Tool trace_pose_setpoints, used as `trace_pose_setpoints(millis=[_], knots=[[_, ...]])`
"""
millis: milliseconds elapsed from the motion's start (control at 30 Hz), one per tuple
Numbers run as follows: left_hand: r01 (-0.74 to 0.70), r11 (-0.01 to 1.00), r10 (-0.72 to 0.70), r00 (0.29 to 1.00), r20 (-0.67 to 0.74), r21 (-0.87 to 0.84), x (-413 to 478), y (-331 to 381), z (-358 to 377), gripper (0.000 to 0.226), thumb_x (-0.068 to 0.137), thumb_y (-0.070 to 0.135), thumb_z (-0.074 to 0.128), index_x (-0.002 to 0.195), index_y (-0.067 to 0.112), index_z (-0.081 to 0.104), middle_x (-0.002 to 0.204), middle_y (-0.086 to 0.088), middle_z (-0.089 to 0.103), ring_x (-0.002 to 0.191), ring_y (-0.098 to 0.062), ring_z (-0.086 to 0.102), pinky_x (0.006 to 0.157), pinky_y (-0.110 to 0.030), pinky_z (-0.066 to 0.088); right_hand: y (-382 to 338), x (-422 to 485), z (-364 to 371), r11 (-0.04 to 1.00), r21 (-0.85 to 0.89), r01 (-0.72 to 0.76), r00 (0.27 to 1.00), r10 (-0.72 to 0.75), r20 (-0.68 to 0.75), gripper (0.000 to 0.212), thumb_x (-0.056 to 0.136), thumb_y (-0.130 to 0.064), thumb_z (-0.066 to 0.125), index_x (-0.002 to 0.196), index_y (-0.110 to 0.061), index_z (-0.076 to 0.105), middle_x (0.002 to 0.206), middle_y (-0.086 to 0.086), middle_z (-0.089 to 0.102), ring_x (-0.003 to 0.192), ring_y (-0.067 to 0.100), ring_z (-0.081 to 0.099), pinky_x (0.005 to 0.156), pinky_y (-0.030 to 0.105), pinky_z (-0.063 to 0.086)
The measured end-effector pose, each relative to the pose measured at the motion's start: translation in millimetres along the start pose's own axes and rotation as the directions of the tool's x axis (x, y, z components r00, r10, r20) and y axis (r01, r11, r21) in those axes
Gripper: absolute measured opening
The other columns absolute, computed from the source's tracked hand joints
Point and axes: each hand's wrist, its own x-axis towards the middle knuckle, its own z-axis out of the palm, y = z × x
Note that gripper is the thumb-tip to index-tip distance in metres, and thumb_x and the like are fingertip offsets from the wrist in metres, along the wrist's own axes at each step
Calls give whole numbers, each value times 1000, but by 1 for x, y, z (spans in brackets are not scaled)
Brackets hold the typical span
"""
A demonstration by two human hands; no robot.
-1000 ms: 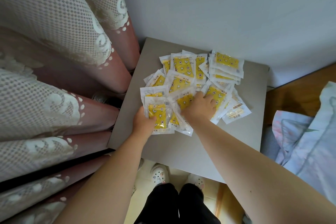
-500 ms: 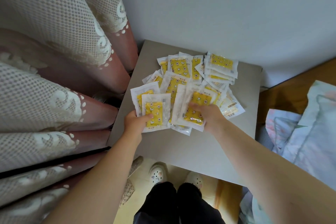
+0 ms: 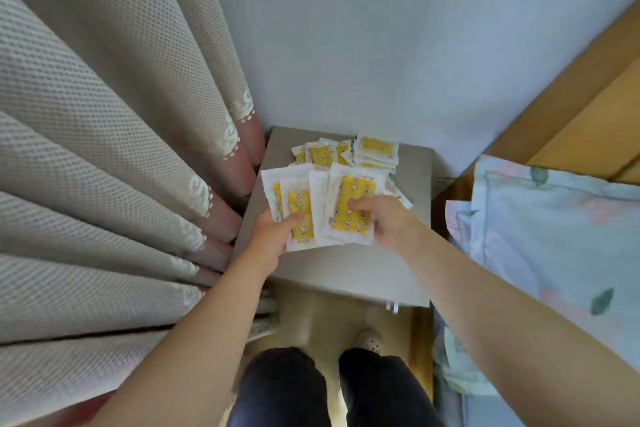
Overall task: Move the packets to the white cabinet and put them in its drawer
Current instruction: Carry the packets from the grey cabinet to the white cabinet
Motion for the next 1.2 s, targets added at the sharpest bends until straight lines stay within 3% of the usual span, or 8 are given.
trace_pose_setpoints(millis=[133,300,467,700,833,933,1067,1200], knots=[[-1,999,-4,994,107,45,-45,-3,-7,23,88,5,64,108,17,64,109,-5,70,98,-24,67,89,-48,53,26,-55,0,996,-12,89,991,-90,-99,38,83,13,58,121,8,56,121,25,61,103,38,63,80,46,53],[-59,984,13,966,259,169,-95,-34,-29,20,89,10,65,107,18,64,110,-5,70,97,-22,68,88,-42,54,100,-111,-6,985,103,137,970,-112,-215,37,86,9,57,123,7,55,124,26,58,97,37,62,75,42,54],[-92,940,-63,899,433,328,-151,-96,-64,18,90,10,64,105,19,64,109,-3,70,100,-21,67,88,-39,53,215,-169,-13,950,286,127,932,-16,-361,24,86,4,62,110,0,62,116,18,65,104,35,64,85,49,52],[-39,775,-331,826,457,631,-230,-207,-116,18,82,13,74,95,25,68,101,1,73,97,-22,69,91,-43,53,387,-246,-31,921,390,-2,862,199,-467,21,80,-3,71,100,-7,65,109,13,70,96,31,68,91,52,51],[-54,616,-545,692,474,786,-289,-268,-130,24,83,9,72,103,20,65,103,-1,72,98,-20,69,89,-39,55,477,-306,-49,906,423,1,841,228,-491,22,82,-9,72,103,-6,64,113,12,67,101,31,66,93,49,50],[-120,531,-632,603,486,839,-340,-312,-132,27,85,9,70,109,18,63,106,-2,72,95,-17,70,79,-32,58,543,-361,-63,853,508,121,817,205,-539,24,83,-5,69,107,-5,63,113,14,68,103,32,65,94,52,49],[-213,462,-678,541,497,861,-423,-378,-132,21,88,16,68,109,16,64,107,-8,71,97,-26,69,91,-42,54,636,-449,-77,728,629,273,763,235,-603,33,86,-4,66,118,-3,60,115,14,67,101,31,65,91,51,51],[-272,432,-767,389,509,860,-536,-450,-138,24,91,9,60,115,9,61,101,-8,70,85,-22,70,71,-30,58,737,-554,-86,603,684,411,669,310,-676,29,86,-5,66,115,-1,61,112,14,68,100,31,66,93,49,50]])
